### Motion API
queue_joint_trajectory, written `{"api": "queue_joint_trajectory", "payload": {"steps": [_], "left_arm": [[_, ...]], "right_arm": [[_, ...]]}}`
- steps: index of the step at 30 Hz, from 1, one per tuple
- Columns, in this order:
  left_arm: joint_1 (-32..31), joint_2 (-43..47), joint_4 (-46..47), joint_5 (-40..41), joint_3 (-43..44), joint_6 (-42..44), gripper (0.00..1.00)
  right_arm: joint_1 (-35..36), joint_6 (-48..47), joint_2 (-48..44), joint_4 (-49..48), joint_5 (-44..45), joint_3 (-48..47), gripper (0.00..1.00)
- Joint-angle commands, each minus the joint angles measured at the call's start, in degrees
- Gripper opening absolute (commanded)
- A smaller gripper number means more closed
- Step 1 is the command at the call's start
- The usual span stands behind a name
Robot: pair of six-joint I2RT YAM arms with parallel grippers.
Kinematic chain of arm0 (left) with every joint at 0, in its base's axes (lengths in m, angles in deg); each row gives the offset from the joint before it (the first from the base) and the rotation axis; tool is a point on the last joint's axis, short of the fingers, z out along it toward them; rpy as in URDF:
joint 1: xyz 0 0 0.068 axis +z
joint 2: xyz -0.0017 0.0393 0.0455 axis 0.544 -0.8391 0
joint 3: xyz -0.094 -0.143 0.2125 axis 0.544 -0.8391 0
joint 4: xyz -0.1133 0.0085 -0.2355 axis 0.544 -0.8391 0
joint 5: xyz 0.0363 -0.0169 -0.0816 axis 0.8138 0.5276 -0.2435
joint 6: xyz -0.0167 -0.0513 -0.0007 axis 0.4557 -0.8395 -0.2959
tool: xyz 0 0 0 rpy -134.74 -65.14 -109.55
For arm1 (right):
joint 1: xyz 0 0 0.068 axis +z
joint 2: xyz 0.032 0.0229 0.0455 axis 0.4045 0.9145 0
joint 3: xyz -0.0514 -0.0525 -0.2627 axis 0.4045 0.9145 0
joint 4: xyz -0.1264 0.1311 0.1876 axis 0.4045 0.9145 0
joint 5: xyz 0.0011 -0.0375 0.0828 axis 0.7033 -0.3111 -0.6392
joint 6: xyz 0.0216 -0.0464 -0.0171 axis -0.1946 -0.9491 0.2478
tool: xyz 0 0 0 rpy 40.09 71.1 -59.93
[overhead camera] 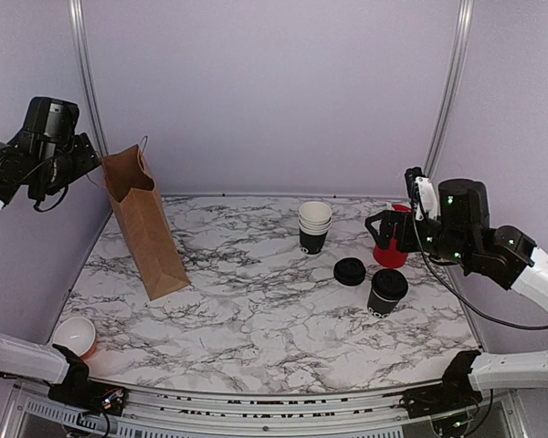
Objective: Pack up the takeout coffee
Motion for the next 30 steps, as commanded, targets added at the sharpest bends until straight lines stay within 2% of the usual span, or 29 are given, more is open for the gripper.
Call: {"api": "queue_joint_trajectory", "payload": {"steps": [1, 7, 11, 19, 21, 30], "left_arm": [[5.4, -2.54, -0.83, -5.22, 0.13, 3.12, 0.72], [13.77, -5.69, 3.78, -11.8, -0.34, 7.5, 0.64], [16.69, -6.35, 8.93, -14.59, -0.71, 11.44, 0.62], [18.94, -9.2, 14.79, -19.83, 0.65, 17.77, 0.52], [19.14, -9.46, 15.39, -21.18, 0.78, 18.52, 0.44], [21.44, -11.9, 12.16, -26.66, 4.2, 17.73, 0.27]], "right_arm": [[-0.39, -1.12, 0.53, -2.16, -2.63, -0.88, 1.0], [-0.4, -1.26, 2.48, -1.13, -2.45, -2.11, 1.0], [-0.41, -1.96, 3.54, -2.26, -3.54, -2.2, 1.0], [-0.37, -2.97, 6.98, -4.7, -3.42, -3.31, 1.0], [-0.47, -2.97, 7.68, -4.73, -3.44, -3.63, 1.0], [-0.45, -3.48, 9.95, -5.23, -3.08, -5.39, 1.0]]}}
